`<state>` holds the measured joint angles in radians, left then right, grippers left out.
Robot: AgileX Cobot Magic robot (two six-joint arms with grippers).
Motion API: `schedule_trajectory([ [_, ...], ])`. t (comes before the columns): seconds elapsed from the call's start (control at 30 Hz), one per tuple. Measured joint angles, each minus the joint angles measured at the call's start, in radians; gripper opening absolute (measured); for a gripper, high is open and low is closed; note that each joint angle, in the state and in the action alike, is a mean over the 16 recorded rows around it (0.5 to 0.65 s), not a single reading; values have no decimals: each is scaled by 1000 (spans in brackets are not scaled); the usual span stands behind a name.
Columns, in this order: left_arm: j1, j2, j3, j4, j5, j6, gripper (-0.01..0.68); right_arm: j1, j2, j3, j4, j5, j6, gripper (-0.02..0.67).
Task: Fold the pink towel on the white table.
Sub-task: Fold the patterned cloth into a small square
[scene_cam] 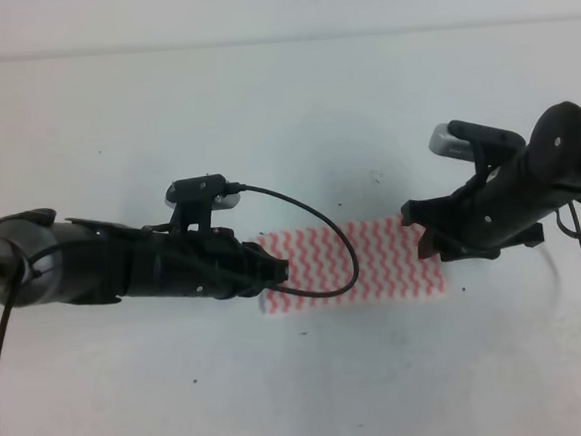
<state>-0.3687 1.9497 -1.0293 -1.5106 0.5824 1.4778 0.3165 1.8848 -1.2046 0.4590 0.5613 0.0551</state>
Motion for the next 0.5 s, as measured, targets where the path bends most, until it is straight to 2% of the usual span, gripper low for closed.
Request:
schedule_trajectory([
  [0.5, 0, 2, 0, 6, 15, 0, -3, -2, 79, -57, -14, 32, 0, 210],
])
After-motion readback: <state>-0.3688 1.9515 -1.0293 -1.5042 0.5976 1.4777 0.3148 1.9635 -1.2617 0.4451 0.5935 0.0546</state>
